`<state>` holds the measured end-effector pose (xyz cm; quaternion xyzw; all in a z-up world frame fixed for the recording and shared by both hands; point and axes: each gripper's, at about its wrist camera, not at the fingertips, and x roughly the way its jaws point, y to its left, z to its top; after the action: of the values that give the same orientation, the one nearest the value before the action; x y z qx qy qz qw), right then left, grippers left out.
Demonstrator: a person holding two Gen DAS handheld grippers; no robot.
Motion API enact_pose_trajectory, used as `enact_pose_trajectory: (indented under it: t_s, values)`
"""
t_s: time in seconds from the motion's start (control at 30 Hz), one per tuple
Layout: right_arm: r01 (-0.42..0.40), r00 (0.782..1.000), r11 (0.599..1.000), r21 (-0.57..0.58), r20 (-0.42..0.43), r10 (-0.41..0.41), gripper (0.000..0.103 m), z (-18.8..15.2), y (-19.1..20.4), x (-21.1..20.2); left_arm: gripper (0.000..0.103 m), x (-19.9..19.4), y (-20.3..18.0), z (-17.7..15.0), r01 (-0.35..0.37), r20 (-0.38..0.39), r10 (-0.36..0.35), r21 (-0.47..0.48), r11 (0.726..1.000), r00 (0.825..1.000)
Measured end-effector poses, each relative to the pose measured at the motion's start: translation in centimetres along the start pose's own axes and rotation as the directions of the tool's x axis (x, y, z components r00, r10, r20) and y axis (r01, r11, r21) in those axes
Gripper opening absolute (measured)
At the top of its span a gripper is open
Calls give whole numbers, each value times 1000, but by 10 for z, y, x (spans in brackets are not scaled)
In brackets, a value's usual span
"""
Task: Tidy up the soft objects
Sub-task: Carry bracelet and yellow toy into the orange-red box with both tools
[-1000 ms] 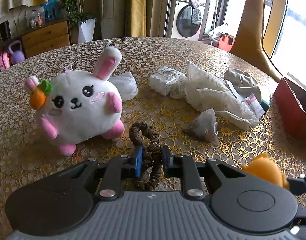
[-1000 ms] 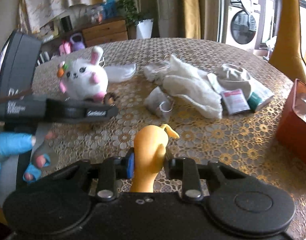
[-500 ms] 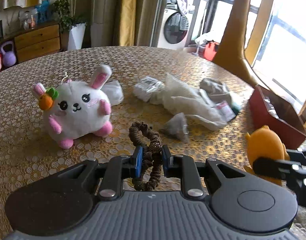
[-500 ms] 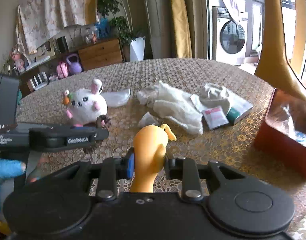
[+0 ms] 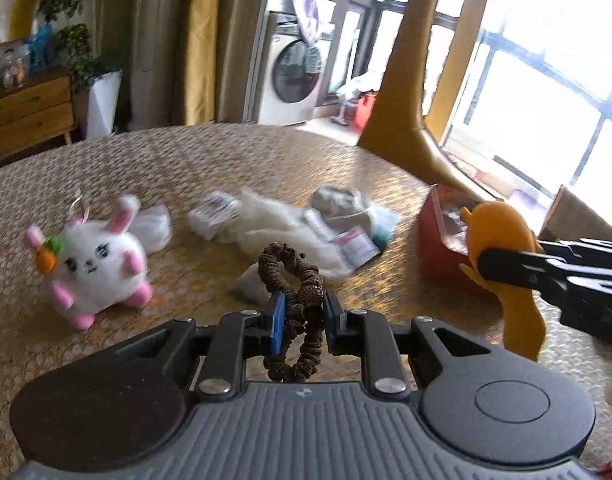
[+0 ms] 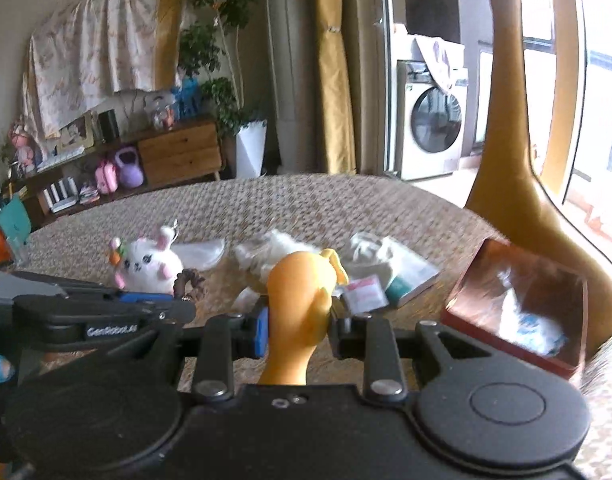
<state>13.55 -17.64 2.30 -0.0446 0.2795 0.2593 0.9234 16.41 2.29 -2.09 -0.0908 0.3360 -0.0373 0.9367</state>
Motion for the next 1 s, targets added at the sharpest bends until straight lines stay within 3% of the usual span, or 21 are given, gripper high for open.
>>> enact_pose_trajectory:
  t_s: [0.53,1.0]
  values:
    - [120,991,990,78,55,-124,28,24,-84,-15,20,35,-100,53,123,16,-127,154,980,992]
    - [216,976,966,143,-4,-218,28,23,-163,2,20,109,-167,81,186,-77,-173,206,961,982]
